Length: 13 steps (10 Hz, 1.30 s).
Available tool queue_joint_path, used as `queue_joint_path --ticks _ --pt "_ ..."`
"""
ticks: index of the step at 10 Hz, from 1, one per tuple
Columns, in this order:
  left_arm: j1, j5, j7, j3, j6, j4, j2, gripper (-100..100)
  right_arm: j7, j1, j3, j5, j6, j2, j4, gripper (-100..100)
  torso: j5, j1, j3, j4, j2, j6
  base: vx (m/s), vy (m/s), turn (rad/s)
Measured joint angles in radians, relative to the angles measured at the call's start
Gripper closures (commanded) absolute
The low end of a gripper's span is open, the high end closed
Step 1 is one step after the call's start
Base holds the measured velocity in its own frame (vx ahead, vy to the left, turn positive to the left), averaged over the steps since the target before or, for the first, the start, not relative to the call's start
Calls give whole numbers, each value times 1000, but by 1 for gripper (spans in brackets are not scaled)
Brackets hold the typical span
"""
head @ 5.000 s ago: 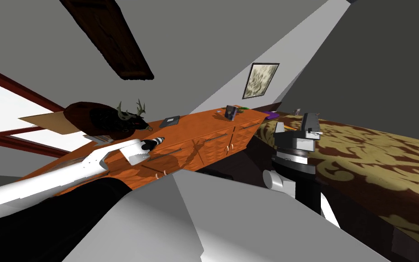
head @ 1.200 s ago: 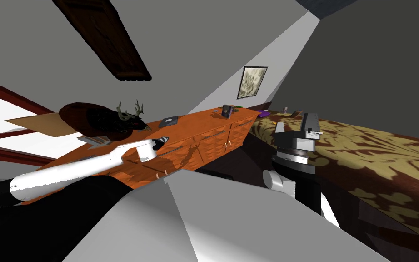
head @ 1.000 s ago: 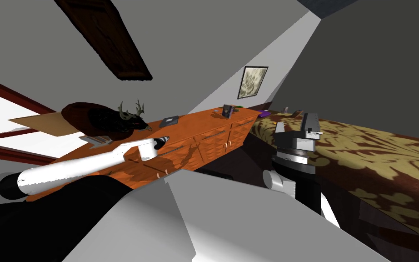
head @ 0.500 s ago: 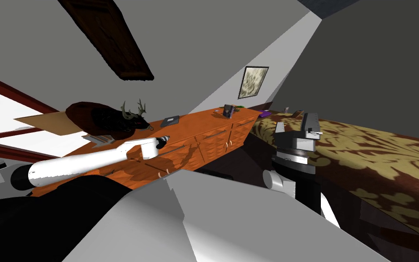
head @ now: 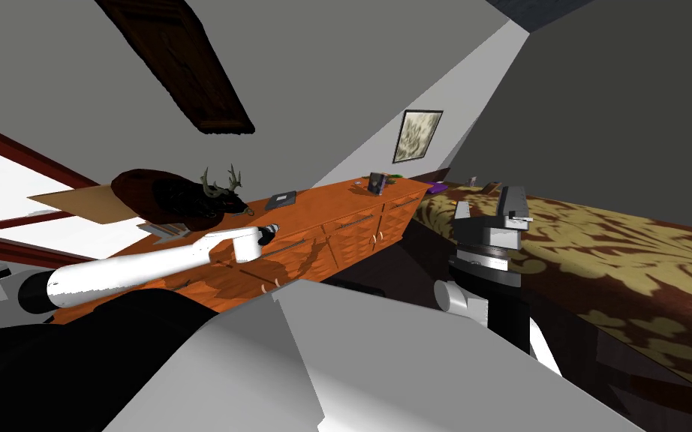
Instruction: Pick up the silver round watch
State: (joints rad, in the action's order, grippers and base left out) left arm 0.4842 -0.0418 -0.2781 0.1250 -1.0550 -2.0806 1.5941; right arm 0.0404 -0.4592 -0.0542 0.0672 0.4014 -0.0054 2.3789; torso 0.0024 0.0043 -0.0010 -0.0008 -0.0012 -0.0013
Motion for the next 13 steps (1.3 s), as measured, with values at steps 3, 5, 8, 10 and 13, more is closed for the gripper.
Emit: queue_joint_path --ticks 3,5,8,10,13 --pt "23 1 7 -24 4 -4 -9 100 0 0 0 0 0 0 0 0 1 -1 -1 -1 -1 -1 12 -12 -4" --pt "61 2 43 -72 21 -1 -42 100 0 0 0 0 0 0 0 0 4 -3 -2 -3 -1 0 23 -31 -5" --pt "140 4 90 -159 43 -17 -92 100 0 0 0 0 0 0 0 0 9 -4 -4 -6 -2 1 14 -30 -11" --pt "181 6 115 -205 58 -20 -120 100 0 0 0 0 0 0 0 0 10 -4 -4 -7 -2 0 11 -23 -7" --pt "268 5 161 -300 80 -38 -168 100 0 0 0 0 0 0 0 0 10 -4 -5 -7 -2 0 18 -29 -8"
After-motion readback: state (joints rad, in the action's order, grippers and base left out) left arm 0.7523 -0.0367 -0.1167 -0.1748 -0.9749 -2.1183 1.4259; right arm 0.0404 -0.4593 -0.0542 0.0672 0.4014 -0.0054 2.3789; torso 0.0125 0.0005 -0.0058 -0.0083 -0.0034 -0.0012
